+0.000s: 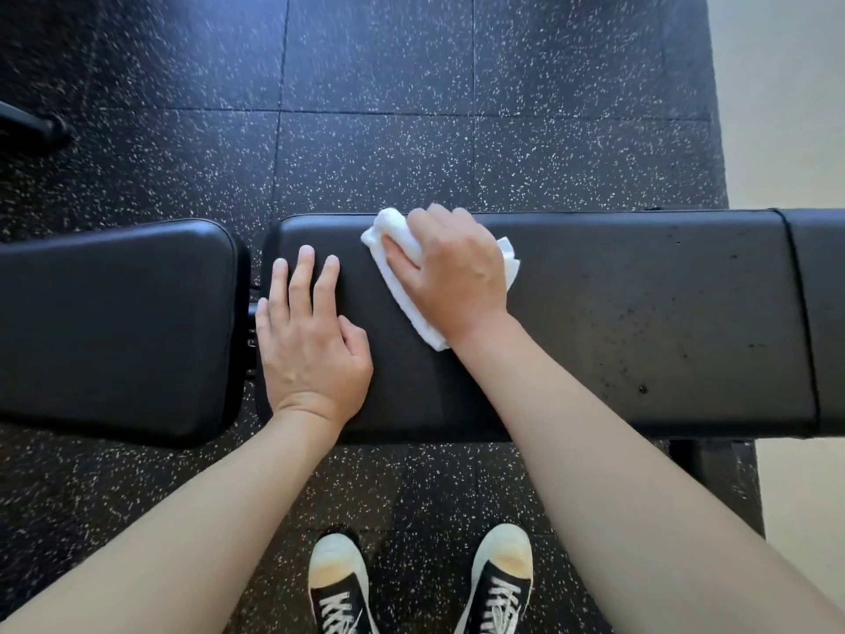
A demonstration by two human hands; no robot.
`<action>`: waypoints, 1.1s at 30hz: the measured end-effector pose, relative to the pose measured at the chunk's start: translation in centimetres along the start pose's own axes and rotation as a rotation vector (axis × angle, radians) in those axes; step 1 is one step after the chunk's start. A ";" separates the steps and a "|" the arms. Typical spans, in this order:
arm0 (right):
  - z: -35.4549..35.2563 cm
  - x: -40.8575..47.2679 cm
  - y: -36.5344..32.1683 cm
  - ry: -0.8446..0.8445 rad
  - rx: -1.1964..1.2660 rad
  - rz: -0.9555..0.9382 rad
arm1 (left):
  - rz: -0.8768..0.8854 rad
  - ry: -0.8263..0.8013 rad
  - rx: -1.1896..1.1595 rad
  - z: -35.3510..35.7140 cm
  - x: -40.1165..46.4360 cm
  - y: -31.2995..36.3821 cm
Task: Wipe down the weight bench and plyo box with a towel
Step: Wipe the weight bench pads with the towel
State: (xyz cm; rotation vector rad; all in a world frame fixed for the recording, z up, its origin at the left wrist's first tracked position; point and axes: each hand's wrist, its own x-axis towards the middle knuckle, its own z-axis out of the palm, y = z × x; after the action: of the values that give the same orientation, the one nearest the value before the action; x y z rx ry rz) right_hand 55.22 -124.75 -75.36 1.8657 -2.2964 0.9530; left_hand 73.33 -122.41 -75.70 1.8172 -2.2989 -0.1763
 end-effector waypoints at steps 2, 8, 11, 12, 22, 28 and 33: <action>-1.5 -2.9 -0.1 -0.036 0.006 -0.013 | 0.003 -0.007 0.002 0.0 0.0 0.1; -6.9 -11.5 1.7 -0.127 0.046 -0.153 | -0.006 -0.035 0.000 -0.5 -0.1 0.0; -7.2 -10.6 2.8 -0.127 0.044 -0.203 | -0.011 -0.028 -0.016 -0.6 -0.2 0.3; -6.8 -9.7 2.9 -0.114 0.040 -0.194 | -0.009 -0.020 -0.021 -0.5 -0.1 0.2; -3.9 -5.4 1.7 -0.039 0.017 0.106 | 0.011 -0.016 -0.087 0.1 -0.2 -0.7; -3.8 -6.9 1.8 -0.022 0.021 0.038 | 0.026 0.032 -0.132 0.3 -0.2 -0.8; -2.7 -6.0 2.2 0.016 -0.011 -0.046 | 0.076 0.040 -0.139 0.5 -0.3 -1.2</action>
State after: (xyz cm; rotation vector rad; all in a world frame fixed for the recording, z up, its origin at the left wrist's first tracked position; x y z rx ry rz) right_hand 53.99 -118.04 -76.52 1.8903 -2.2351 0.9444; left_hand 74.37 -122.42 -76.50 1.6491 -2.2634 -0.2772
